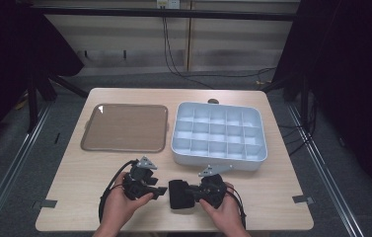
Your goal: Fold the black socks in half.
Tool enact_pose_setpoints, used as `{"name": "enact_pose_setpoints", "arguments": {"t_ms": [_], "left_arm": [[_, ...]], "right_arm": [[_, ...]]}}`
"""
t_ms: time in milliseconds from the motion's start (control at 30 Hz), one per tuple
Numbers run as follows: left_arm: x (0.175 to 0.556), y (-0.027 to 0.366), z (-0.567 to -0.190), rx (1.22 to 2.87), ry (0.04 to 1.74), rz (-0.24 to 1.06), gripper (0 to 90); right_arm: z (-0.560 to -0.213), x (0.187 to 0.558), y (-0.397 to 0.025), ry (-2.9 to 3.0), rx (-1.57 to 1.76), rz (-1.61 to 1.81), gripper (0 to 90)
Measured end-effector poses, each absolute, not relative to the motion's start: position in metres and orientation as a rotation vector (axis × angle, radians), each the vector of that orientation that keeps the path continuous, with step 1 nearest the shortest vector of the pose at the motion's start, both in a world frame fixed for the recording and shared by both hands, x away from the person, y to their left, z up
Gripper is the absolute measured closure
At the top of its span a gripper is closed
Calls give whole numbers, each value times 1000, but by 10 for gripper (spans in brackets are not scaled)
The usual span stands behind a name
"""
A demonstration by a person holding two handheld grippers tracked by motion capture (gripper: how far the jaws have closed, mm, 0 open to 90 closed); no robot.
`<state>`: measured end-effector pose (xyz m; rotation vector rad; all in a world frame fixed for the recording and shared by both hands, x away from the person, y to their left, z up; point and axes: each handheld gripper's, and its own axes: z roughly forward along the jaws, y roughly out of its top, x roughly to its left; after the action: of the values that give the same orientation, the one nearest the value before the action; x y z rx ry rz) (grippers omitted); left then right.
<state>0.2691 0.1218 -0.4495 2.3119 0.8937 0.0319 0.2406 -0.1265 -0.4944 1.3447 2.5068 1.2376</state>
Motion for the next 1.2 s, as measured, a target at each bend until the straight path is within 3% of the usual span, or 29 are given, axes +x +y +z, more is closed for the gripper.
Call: {"name": "enact_pose_setpoints", "arguments": {"t_ms": [467,1200], "left_arm": [[273,134,-459,2296,910,110,341],[276,132,-473,2324,876,121,299]], "right_arm": [[-482,248,-135,2508,1370,1292,778],[-462,255,-166,2487,1420,1281,777]]}}
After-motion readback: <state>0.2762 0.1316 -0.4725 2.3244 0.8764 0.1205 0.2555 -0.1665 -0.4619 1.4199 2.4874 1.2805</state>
